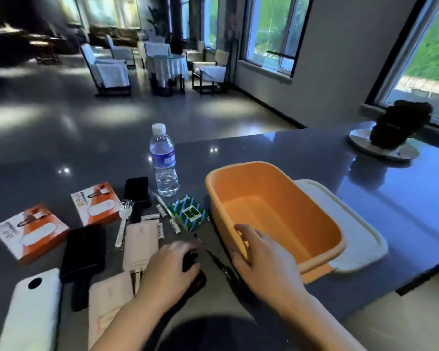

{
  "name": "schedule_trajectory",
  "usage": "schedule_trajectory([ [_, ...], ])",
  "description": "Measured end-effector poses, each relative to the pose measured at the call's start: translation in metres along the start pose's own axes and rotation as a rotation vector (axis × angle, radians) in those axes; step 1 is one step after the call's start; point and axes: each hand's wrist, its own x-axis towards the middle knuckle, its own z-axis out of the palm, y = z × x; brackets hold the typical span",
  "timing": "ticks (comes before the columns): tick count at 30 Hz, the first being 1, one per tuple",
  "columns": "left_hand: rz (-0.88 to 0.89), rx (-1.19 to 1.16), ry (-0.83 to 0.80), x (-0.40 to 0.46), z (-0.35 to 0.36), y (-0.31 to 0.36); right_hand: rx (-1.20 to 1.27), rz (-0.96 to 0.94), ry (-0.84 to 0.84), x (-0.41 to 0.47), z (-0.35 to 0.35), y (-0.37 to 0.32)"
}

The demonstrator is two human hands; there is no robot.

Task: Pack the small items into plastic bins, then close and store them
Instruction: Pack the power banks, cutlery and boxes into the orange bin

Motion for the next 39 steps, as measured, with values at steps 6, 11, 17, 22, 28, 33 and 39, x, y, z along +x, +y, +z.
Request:
schedule_trajectory([
  [6,-0.217,-0.02,0.059,-0.015,0.019,0.002,0.04,-0.098,-0.19,0.015,-0.003,0.016],
  [11,-0.27,0.018,0.081,-0.031,0.032,-0.001,0.036,-0.136,-0.236,0.017,-0.004,0.009],
  [17,-0.256,0.074,0.081,-0.022,0.043,0.002,0.022,-0.333,-0.111,0.011,-0.004,-0.015],
  [22,-0.169,0.064,0.074,-0.02,0.033,-0.007,0.115,-0.469,-0.107,0.007,0.02,-0.032],
  [28,-0.139,0.032,-0.012,-0.027,0.019,-0.028,0.13,-0.301,-0.366,0.014,0.064,-0.035],
  [33,-0.124,0.133,0.062,-0.041,0.017,-0.031,-0.111,-0.112,-0.286,0.023,0.089,-0.033],
  [39,-0.156,0.294,0.199,-0.049,0.017,-0.027,-0.174,-0.06,-0.286,0.032,0.094,-0.034],
])
